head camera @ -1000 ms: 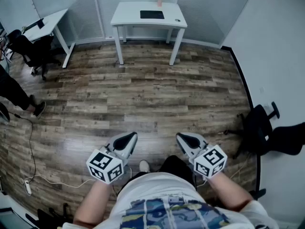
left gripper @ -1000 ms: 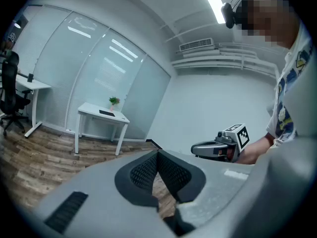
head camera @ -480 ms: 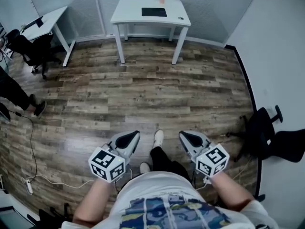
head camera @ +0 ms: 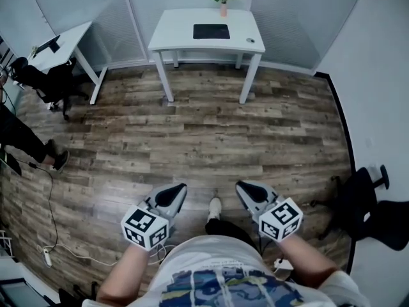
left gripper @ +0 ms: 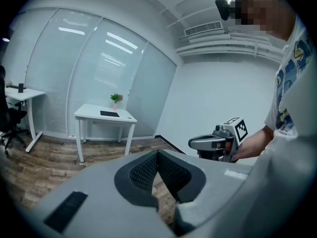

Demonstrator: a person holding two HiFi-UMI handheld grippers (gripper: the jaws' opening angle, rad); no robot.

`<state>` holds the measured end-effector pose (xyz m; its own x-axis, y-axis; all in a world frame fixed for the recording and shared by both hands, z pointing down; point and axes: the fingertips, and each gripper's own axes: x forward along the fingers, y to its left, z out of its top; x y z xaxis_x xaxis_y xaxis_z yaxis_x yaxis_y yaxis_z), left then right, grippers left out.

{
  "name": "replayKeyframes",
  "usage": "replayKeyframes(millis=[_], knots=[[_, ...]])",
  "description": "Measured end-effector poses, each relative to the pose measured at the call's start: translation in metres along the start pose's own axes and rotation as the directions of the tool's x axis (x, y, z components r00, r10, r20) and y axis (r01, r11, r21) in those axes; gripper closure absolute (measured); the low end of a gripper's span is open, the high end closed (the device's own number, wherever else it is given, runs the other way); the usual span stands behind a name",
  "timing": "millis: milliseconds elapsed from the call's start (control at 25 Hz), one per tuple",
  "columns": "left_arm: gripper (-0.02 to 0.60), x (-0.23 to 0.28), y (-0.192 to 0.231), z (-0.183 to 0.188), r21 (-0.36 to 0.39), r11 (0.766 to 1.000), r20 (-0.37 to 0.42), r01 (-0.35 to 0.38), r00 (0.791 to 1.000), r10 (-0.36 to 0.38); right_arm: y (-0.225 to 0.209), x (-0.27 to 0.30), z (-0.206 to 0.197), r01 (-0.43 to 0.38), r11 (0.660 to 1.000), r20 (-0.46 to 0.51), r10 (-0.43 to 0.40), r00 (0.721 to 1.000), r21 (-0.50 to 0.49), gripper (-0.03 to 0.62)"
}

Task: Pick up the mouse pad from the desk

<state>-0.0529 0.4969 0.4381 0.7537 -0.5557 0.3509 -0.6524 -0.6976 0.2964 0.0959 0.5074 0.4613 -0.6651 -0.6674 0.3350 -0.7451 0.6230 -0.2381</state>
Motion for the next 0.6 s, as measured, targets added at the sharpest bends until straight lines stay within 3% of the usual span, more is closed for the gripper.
replayKeyframes(millis=[320,600], knots=[[0.583,0.108,0.025,0.045,0.004,1.000,-0.025,-0.018,1.000,0.018,-0.109,0.030,0.022,0.004,0.999,0.017,-0.005,1.000,0.036,0.556],[0.583,0.159,0.049,0.075,0.010,1.000,-0.030,0.001,1.000,-0.001,-0.171,0.040,0.031,0.063,0.995,0.021,-0.065,0.998,0.075,0.542]])
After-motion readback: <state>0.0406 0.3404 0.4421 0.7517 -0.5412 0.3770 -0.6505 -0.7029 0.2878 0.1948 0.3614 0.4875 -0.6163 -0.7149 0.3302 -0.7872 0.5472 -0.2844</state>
